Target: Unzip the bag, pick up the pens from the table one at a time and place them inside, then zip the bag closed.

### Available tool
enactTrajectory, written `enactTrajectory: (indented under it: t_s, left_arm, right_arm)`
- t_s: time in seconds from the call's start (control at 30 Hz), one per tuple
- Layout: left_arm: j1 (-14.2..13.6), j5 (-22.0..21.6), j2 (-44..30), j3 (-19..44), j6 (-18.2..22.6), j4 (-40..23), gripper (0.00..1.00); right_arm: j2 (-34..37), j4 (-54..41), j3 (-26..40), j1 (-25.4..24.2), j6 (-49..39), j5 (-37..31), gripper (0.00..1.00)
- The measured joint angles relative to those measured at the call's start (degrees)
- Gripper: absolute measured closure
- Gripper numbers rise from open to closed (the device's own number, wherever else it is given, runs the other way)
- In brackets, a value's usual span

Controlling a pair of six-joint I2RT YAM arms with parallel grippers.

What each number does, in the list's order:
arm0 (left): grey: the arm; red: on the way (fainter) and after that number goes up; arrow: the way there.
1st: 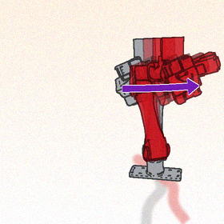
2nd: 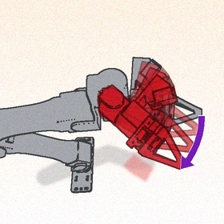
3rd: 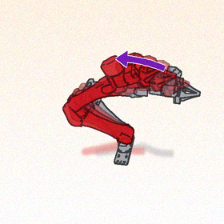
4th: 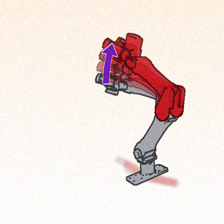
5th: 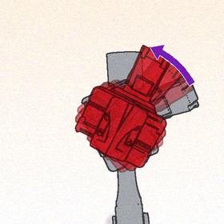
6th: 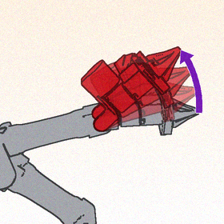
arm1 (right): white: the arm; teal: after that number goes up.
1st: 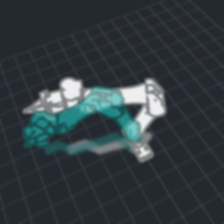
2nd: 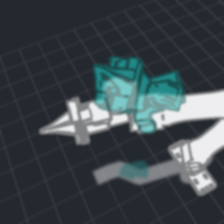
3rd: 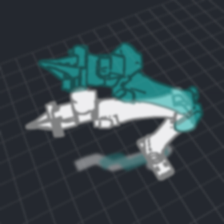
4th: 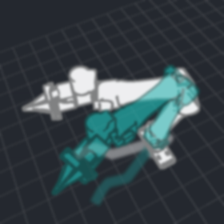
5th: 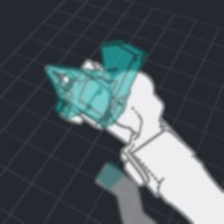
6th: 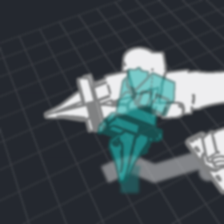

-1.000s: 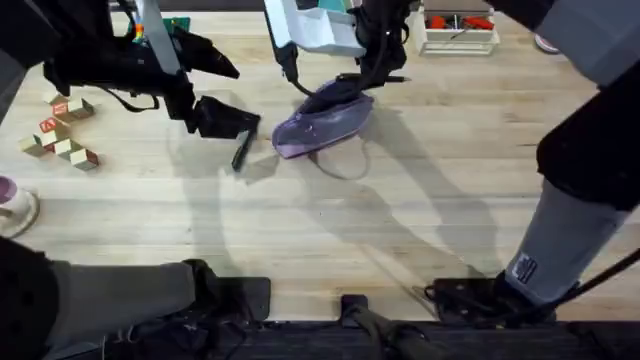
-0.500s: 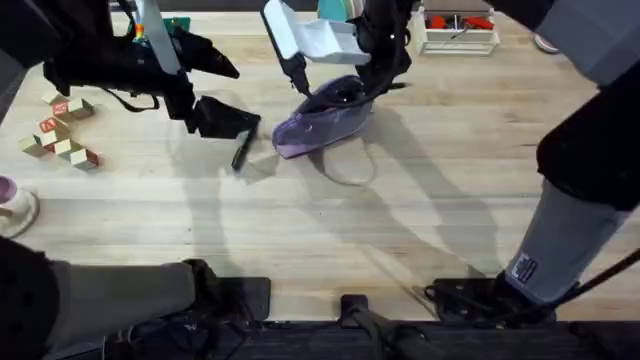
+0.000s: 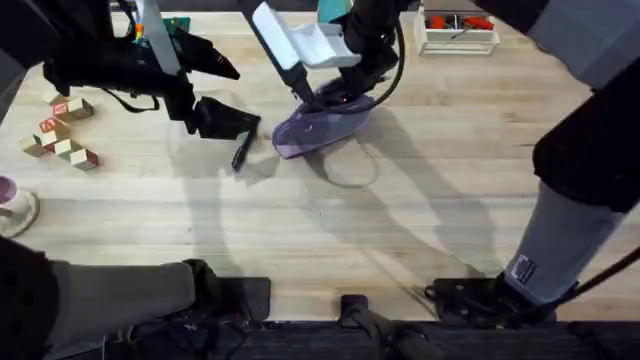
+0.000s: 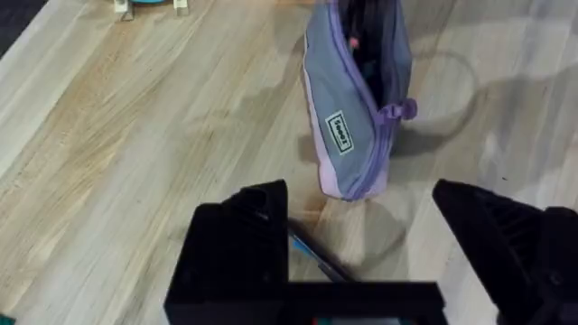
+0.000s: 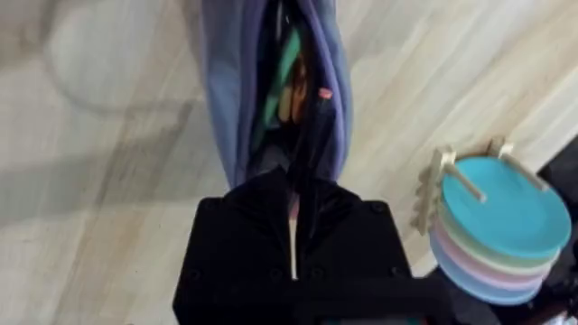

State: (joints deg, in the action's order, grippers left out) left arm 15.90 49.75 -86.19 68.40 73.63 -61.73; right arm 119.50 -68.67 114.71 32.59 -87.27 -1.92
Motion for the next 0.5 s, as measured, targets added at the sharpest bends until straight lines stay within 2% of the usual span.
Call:
enactTrajectory:
  t_s: [0.5]
  left_arm:
    - [0.00, -0.01, 0.00, 0.00, 0.00, 0.00, 0.007]
  right_arm:
    - [0.00, 1.46, -6.49, 0.92, -4.63, 6.55, 0.970]
